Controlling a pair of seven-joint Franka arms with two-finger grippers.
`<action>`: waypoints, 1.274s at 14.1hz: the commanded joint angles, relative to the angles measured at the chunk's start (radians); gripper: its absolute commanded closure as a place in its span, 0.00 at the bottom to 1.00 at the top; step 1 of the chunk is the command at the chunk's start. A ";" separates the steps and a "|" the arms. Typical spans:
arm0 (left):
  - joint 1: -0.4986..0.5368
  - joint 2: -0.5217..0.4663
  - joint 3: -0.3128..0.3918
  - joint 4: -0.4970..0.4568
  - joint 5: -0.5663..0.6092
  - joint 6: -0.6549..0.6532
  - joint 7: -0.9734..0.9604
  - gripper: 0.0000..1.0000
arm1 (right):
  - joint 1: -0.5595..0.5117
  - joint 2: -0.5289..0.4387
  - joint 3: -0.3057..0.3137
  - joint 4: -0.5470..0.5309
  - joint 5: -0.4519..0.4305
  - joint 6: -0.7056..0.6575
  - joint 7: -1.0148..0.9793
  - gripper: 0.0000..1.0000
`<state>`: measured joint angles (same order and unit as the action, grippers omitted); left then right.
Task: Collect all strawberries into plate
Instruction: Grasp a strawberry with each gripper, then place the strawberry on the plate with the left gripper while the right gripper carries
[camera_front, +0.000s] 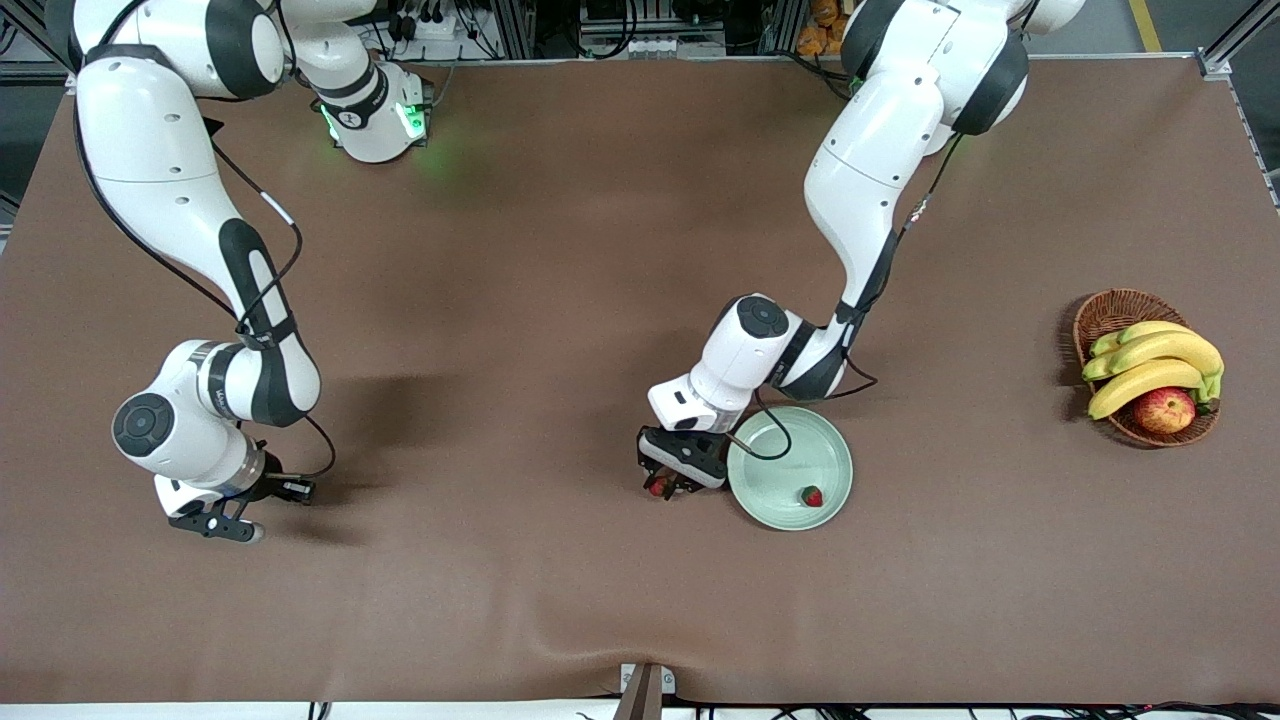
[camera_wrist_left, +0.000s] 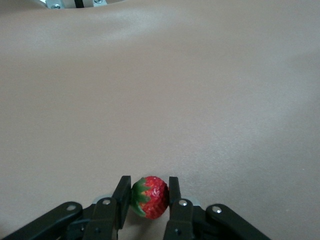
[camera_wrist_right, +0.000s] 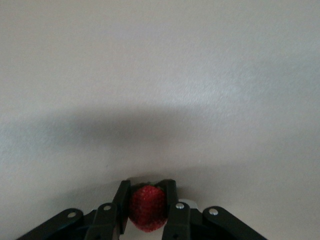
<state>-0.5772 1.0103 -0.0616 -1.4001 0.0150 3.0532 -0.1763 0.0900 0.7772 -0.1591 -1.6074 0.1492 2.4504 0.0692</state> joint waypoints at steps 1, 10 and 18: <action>0.013 -0.067 0.002 -0.016 0.020 -0.101 -0.003 0.83 | -0.001 -0.088 0.018 -0.039 0.038 -0.088 -0.020 0.96; 0.143 -0.243 -0.023 -0.170 0.022 -0.332 0.038 0.77 | 0.172 -0.211 0.093 -0.034 0.092 -0.248 0.346 0.98; 0.201 -0.272 -0.026 -0.224 0.019 -0.376 0.090 0.00 | 0.474 -0.139 0.102 0.049 0.136 -0.094 0.737 1.00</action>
<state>-0.3864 0.7961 -0.0788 -1.5800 0.0151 2.7074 -0.0799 0.5160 0.5975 -0.0454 -1.6047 0.2616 2.3424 0.7555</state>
